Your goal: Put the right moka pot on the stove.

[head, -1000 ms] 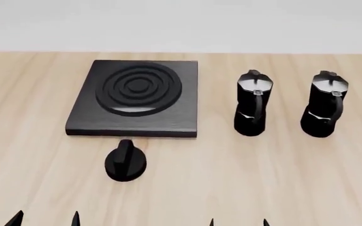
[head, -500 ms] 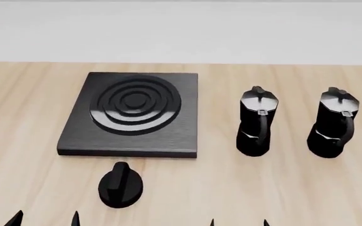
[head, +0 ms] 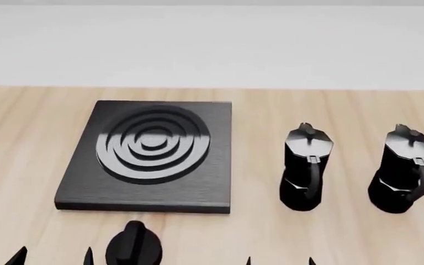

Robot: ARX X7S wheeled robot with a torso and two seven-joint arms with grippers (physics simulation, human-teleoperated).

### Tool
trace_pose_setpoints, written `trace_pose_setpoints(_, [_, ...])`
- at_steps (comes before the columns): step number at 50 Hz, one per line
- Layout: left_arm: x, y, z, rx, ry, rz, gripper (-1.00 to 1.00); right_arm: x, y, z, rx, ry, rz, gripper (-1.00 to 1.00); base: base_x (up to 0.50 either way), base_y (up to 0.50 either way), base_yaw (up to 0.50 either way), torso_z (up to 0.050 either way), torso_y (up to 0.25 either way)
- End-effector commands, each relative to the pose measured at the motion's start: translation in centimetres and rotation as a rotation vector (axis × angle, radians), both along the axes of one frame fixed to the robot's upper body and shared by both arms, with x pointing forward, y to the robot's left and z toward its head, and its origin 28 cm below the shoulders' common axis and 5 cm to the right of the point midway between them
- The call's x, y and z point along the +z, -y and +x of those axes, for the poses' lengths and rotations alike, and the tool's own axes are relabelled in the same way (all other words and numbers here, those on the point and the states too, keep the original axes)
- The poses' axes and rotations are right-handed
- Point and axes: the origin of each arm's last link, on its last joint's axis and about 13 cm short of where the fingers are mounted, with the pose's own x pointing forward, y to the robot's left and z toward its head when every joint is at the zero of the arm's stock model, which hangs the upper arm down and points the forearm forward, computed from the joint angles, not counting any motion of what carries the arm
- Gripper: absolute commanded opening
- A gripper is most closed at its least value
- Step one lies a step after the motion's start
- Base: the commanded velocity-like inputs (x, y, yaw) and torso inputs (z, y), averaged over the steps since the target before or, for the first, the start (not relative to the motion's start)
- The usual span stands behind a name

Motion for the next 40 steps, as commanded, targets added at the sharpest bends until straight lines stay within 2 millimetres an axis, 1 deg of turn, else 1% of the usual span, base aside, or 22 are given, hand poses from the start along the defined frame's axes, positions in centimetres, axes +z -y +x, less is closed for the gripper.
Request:
trace_pose_setpoints(1, [0.0, 0.0, 0.0, 0.002, -0.002, 0.0, 1.0, 0.0, 0.1, 0.0, 0.002, -0.001, 0.001, 1.0, 0.21, 0.0, 0.0, 0.0, 0.0])
trace_pose_setpoints(30, [0.0, 0.0, 0.0, 0.001, 0.0, -0.004, 1.0, -0.3, 0.1, 0.3, 0.007, -0.008, 0.006, 1.0, 0.21, 0.0, 0.0, 0.0, 0.0])
trace_pose_setpoints(34, [0.1, -0.1, 0.1, 0.006, -0.003, -0.005, 1.0, -0.2, 0.1, 0.4, 0.007, -0.007, 0.004, 1.0, 0.21, 0.0, 0.0, 0.0, 0.0])
trace_pose_setpoints(36, [0.0, 0.0, 0.2, 0.0, 0.002, -0.004, 1.0, 0.2, 0.2, 0.5, 0.012, 0.001, 0.005, 1.0, 0.04, 0.0, 0.0, 0.0, 0.0])
trace_pose_setpoints(40, [0.5, -0.2, 0.5, -0.016, -0.03, -0.018, 1.0, 1.3, 0.3, 0.7, 0.014, 0.012, -0.005, 1.0, 0.0, 0.0, 0.0, 0.0, 0.0])
